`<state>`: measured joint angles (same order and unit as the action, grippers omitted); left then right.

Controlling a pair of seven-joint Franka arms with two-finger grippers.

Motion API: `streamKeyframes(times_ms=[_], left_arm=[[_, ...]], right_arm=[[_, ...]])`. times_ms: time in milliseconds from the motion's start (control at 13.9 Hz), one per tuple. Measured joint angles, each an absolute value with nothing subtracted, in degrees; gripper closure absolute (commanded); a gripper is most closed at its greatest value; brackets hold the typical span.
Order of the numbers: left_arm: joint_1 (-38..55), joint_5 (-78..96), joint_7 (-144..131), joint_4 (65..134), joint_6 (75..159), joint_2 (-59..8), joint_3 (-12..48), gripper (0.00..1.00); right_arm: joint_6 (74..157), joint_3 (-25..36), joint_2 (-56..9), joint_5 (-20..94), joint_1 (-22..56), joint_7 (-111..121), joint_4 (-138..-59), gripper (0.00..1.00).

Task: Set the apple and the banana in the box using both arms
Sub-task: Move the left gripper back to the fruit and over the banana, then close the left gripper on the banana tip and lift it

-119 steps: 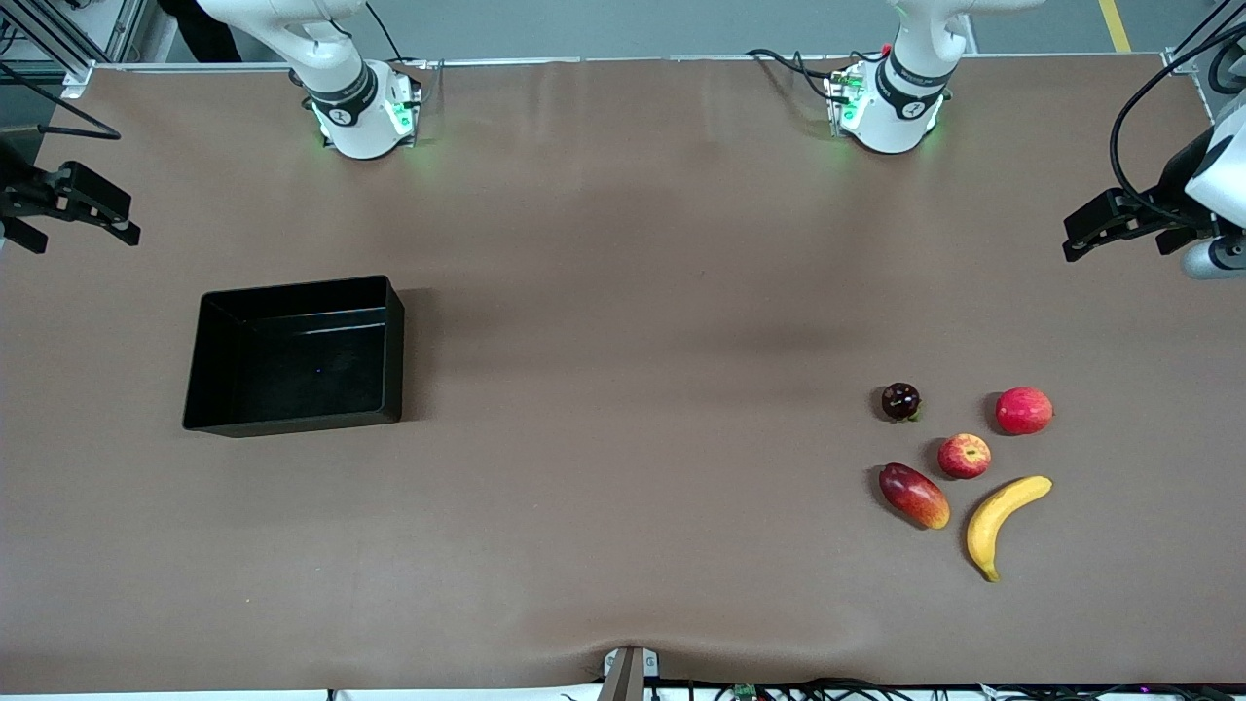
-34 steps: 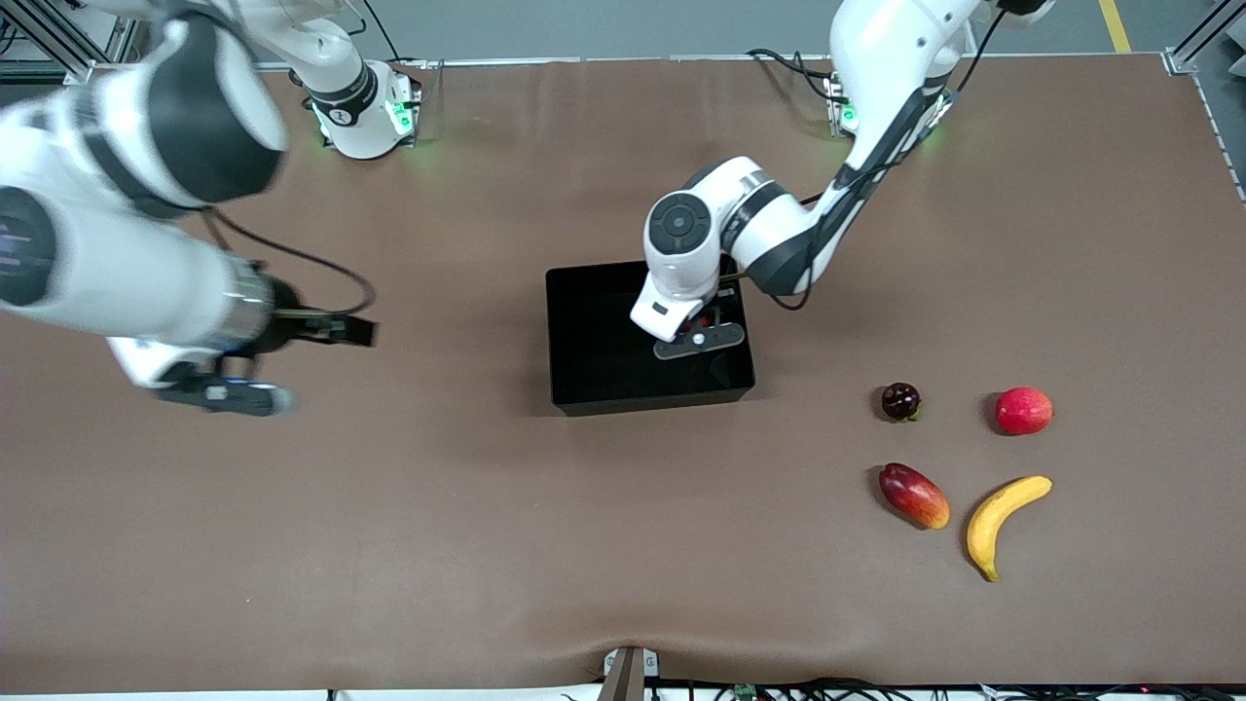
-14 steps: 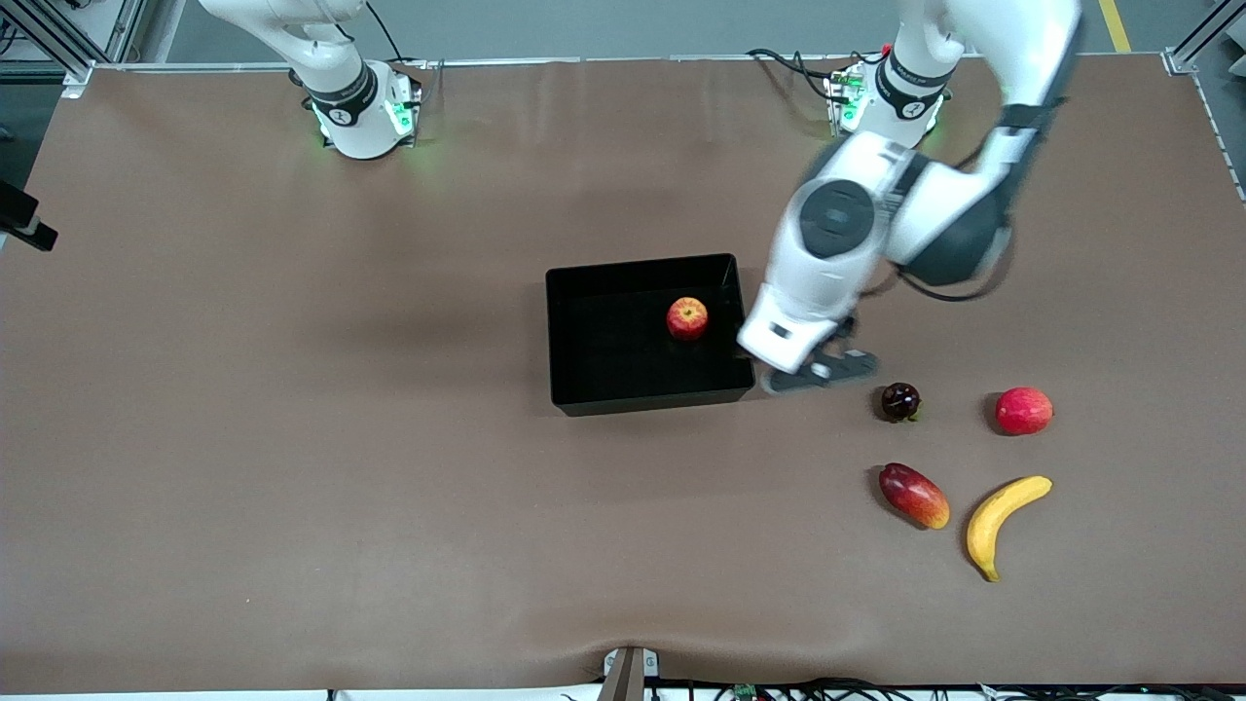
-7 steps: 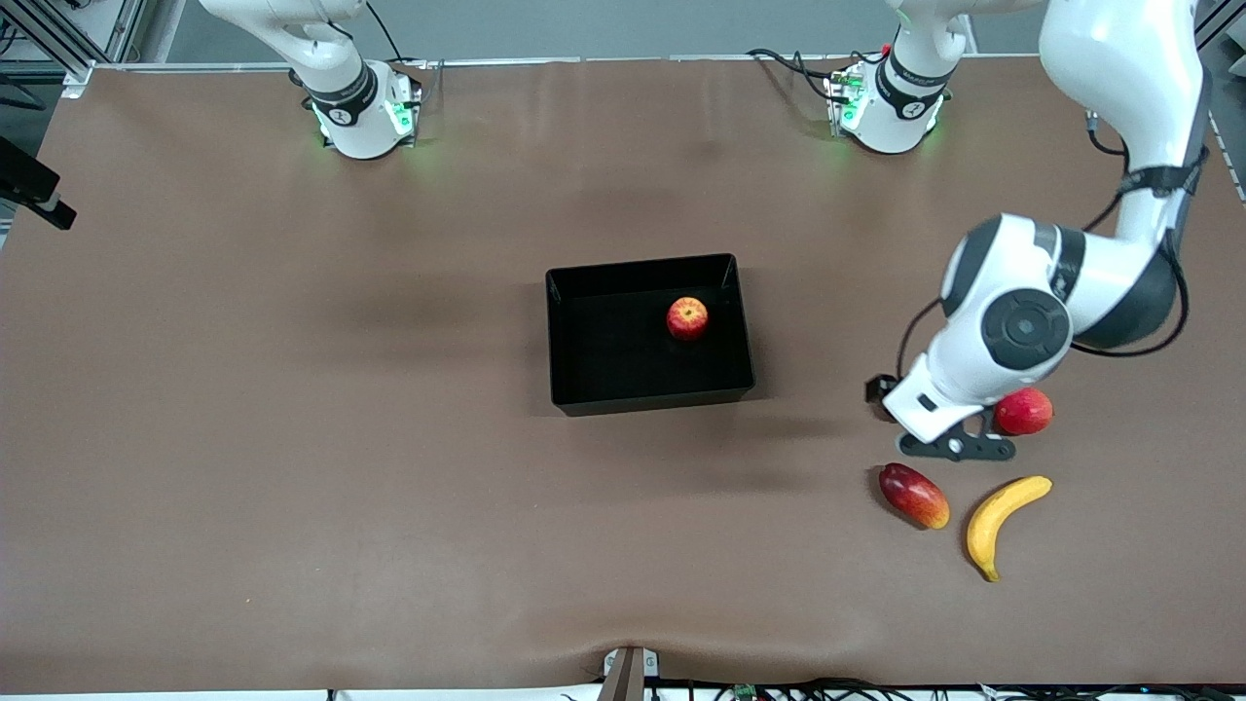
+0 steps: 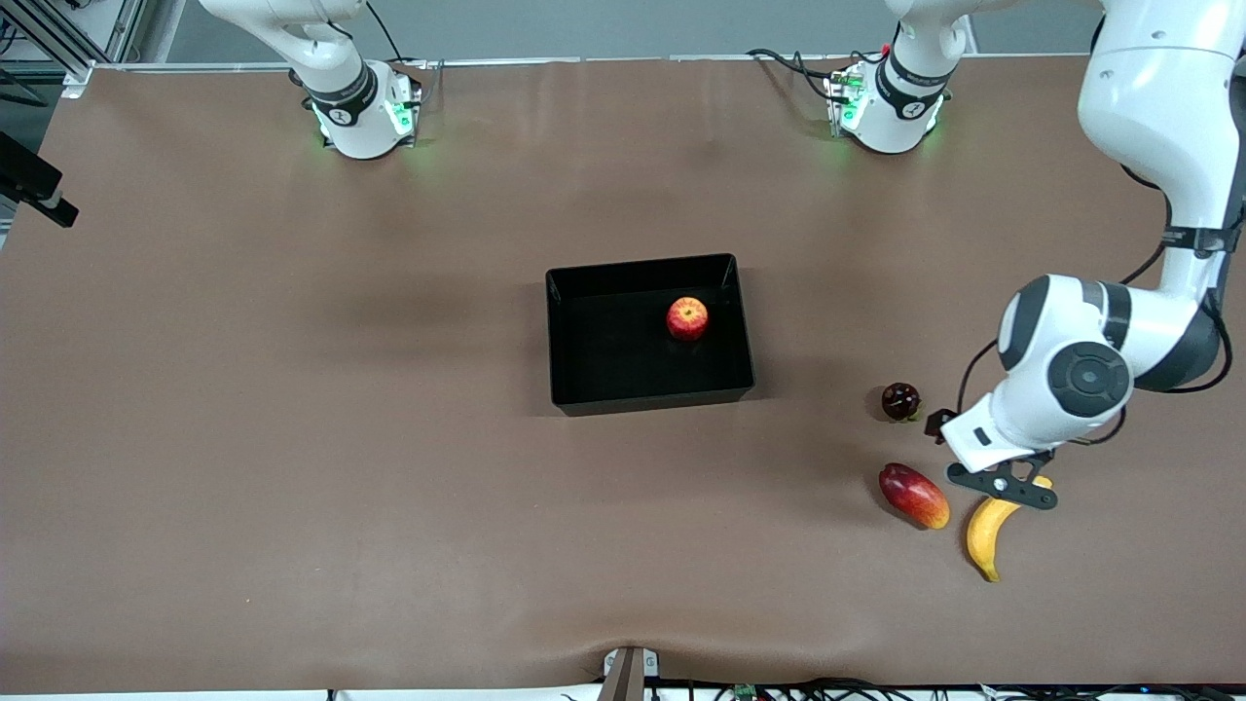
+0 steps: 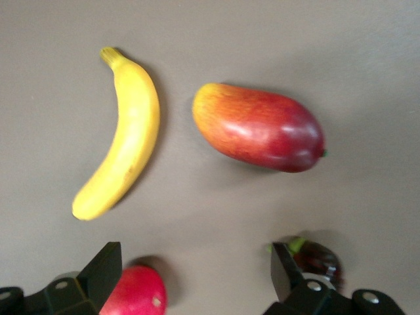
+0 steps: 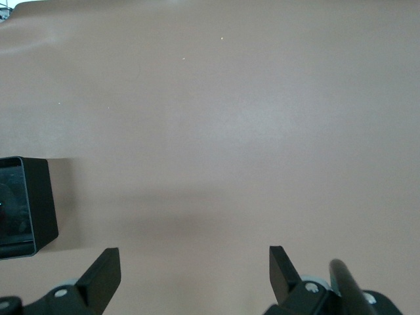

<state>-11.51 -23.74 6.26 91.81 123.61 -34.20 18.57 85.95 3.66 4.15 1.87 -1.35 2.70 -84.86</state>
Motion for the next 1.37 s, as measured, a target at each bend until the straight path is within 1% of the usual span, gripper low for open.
streamKeyframes(times_ms=[432, 793, 865, 937, 1009, 1081, 1153, 1225, 1369], left_arm=[[-17.1, -23.8, 25.1, 91.2, 135.5, -40.7, 18.3, 0.00], [-17.2, -23.8, 36.1, 86.0, 139.3, -46.0, 17.5, 0.00], [-17.2, -23.8, 36.6, 85.7, 140.3, -46.9, 17.3, 0.06], [-17.2, -23.8, 36.8, 85.5, 141.4, -47.7, 17.2, 0.24], [-17.2, -23.8, 37.0, 85.4, 142.2, -48.4, 17.1, 0.45], [-17.2, -23.8, 37.0, 85.4, 142.8, -49.0, 17.1, 0.69], [-17.2, -23.8, 37.0, 85.3, 143.0, -49.3, 17.1, 0.95], [-17.2, -23.8, 37.0, 85.2, 143.2, -49.5, 17.1, 1.00], [-17.2, -23.8, 37.1, 84.6, 143.4, -49.5, 17.1, 1.00]], right_arm=[[85.9, 3.6, 4.2, 1.9, -1.4, 2.7, -85.0, 0.00], [85.7, 3.6, 4.2, 1.8, -1.4, 2.7, -85.1, 0.00], [85.7, 3.6, 4.2, 1.8, -1.4, 2.7, -85.1, 0.00], [85.7, 3.6, 4.2, 1.8, -1.4, 2.7, -85.2, 0.00], [85.6, 3.6, 4.2, 1.8, -1.4, 2.7, -85.2, 0.00], [85.6, 3.6, 4.2, 1.8, -1.4, 2.7, -85.2, 0.00], [85.6, 3.6, 4.2, 1.8, -1.4, 2.7, -85.2, 0.00], [85.6, 3.6, 4.2, 1.7, -1.4, 2.7, -85.2, 0.00], [85.6, 3.6, 4.1, 1.2, -1.4, 2.7, -85.4, 0.00]])
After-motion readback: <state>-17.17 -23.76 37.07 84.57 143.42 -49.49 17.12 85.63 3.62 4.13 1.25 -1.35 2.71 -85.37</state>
